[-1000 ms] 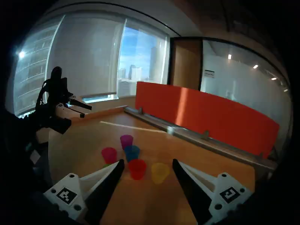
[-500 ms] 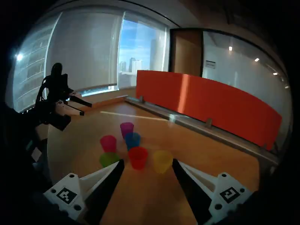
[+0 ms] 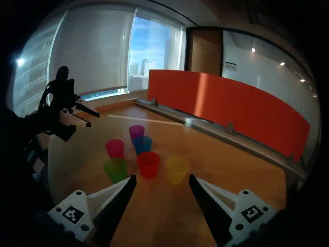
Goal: Pour water
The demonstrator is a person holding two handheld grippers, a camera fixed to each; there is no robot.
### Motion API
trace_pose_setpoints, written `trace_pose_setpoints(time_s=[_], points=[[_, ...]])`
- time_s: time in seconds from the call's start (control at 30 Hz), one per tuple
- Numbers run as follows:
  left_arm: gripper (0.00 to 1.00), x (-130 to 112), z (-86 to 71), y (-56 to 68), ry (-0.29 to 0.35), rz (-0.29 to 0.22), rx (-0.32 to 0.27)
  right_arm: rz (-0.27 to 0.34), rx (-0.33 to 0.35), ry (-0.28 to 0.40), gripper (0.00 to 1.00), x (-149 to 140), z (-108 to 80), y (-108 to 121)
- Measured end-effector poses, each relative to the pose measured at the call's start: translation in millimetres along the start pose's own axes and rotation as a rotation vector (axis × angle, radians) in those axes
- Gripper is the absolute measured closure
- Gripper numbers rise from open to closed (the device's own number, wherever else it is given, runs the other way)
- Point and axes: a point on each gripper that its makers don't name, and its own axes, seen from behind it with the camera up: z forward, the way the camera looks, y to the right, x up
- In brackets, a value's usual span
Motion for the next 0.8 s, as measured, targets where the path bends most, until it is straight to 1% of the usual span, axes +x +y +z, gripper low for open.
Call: trace_pose_setpoints(time_s=[0.3, 0.8], points=[[0.11, -7, 6.0, 3.2, -0.013, 0.004, -0.014, 0.015, 0.005, -0.007, 0.01, -7, 6.0, 2], [0.11, -13, 11.7, 10.3, -0.027, 0.020, -0.028, 0.008, 0.007, -0.015, 0.00, -13, 11.9, 2]])
